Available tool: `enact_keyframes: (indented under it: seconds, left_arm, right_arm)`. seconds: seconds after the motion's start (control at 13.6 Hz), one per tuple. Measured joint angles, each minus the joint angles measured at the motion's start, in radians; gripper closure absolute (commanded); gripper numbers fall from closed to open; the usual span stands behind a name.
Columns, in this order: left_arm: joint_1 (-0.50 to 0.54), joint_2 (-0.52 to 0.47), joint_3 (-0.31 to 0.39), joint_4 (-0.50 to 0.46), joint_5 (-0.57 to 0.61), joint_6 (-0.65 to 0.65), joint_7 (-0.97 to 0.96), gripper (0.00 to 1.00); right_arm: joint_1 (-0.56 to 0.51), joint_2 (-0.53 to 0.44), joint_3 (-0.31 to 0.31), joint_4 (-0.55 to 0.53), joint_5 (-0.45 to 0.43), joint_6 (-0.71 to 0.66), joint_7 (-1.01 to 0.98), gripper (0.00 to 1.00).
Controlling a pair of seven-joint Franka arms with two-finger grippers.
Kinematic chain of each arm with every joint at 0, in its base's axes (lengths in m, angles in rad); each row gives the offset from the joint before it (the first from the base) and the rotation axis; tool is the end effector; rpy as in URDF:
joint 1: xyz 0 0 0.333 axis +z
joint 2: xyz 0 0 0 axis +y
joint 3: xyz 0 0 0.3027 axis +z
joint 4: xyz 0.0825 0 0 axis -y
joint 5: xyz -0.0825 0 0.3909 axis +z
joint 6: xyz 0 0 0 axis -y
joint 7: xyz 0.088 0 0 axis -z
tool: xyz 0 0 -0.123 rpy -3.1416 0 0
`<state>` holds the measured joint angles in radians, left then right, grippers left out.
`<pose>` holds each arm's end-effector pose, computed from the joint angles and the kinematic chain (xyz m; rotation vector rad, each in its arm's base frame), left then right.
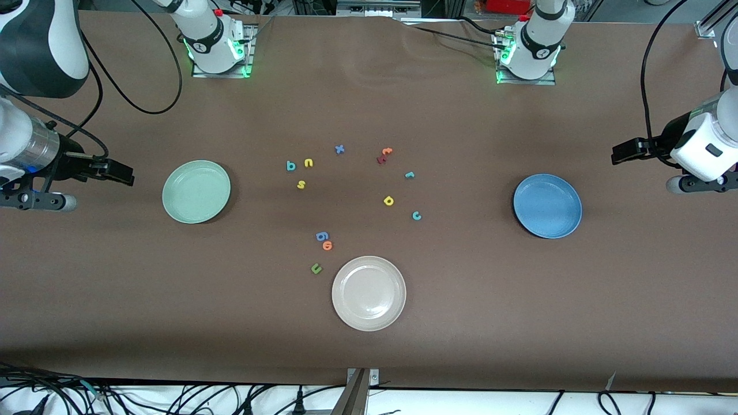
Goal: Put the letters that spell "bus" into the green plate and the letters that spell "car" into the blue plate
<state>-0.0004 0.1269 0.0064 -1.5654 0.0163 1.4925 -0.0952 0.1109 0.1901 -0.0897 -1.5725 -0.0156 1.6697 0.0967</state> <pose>0.5800 0.0054 0.5193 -3.0963 -0.1563 0.3092 0.6136 0.0149 0.4910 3.0986 -0.1122 -0.1398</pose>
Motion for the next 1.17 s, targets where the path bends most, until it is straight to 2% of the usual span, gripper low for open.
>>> enact_keyframes:
  seconds: [0.59,1.17]
  left_arm:
    - [0.001,0.018,0.003,0.046,-0.033,0.0,0.0,0.0]
    - [0.001,0.036,0.003,0.049,-0.033,-0.001,0.0,0.0]
  right_arm:
    - [0.0,0.0,0.0,0.0,0.0,0.0,0.0,0.0]
    - [0.0,0.0,0.0,0.0,0.0,0.0,0.0,0.0]
